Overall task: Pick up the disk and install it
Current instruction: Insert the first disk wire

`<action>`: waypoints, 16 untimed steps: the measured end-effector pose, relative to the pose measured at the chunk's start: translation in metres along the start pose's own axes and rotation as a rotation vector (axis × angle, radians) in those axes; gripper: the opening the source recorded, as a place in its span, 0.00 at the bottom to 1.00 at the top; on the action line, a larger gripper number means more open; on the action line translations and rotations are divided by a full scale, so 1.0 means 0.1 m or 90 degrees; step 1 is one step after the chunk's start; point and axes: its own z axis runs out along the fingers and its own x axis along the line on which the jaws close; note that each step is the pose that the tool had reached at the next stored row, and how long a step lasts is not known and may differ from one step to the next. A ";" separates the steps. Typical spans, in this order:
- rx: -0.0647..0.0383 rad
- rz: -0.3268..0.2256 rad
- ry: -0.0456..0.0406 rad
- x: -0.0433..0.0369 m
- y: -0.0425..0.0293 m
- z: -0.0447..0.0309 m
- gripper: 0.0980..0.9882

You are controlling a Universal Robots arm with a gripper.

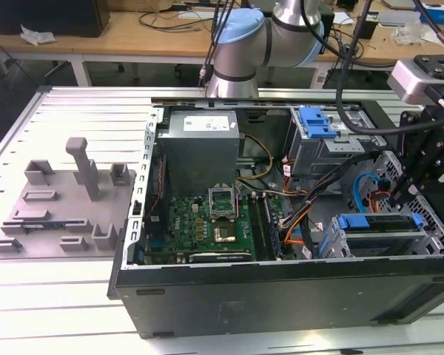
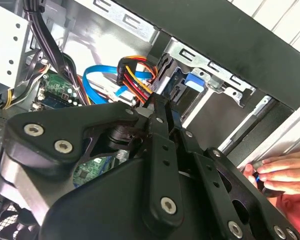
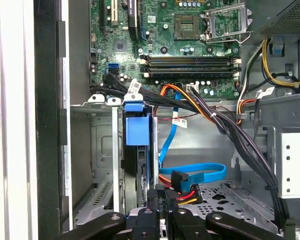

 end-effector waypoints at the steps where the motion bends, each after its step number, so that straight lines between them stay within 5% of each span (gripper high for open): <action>1: 0.000 0.000 0.0002 0.001 0.000 0.001 0.07; 11: 0.000 -0.002 0.0041 0.012 0.000 0.008 0.07; 16: 0.000 -0.002 0.0103 0.020 0.000 0.009 0.07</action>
